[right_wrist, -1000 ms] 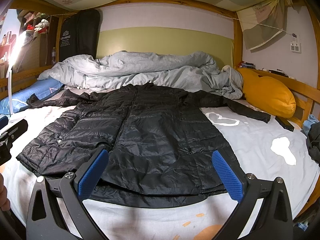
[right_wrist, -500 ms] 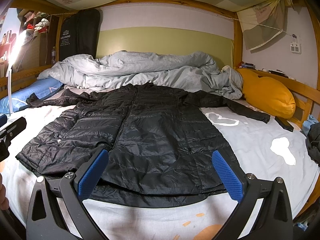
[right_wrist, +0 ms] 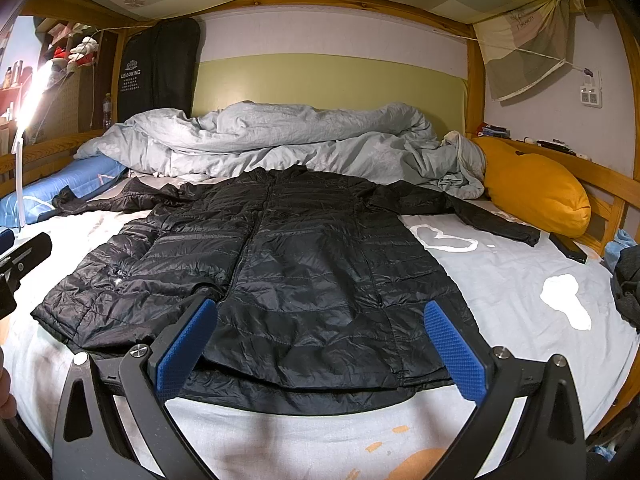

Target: Fold large clothes

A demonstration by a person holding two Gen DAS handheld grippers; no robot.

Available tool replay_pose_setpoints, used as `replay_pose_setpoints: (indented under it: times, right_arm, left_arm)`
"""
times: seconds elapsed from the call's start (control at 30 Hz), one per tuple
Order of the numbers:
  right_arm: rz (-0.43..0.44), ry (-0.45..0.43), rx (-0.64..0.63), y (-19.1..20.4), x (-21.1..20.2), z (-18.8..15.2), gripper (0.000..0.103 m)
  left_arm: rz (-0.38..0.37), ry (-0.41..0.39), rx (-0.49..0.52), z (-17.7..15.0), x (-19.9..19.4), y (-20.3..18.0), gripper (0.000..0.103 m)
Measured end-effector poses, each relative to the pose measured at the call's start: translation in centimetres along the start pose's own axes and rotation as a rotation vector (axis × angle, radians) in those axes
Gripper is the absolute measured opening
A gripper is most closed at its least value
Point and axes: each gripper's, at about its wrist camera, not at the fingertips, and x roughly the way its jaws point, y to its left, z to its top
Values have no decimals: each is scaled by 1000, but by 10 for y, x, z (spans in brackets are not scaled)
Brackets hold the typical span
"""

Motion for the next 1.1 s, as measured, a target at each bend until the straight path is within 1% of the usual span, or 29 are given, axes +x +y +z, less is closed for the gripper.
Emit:
replay_pose_setpoints:
  times: [0.53,0.77,1.0,1.1]
  right_arm:
    - [0,2,-4,1,1,-2,103]
    - [48,26,23,0,3,-3,103]
    - [47,28,24,0,4,-3,103]
    - [58,43,14,0,5,-3,103]
  left_arm:
    - [1,-2,0,1,-1,2,103]
    - [-8,5,-4,1,-1,2,103]
    - [-9,9,-1,0,-1,3,103]
    - [-10,20,2,-1,1,2,103]
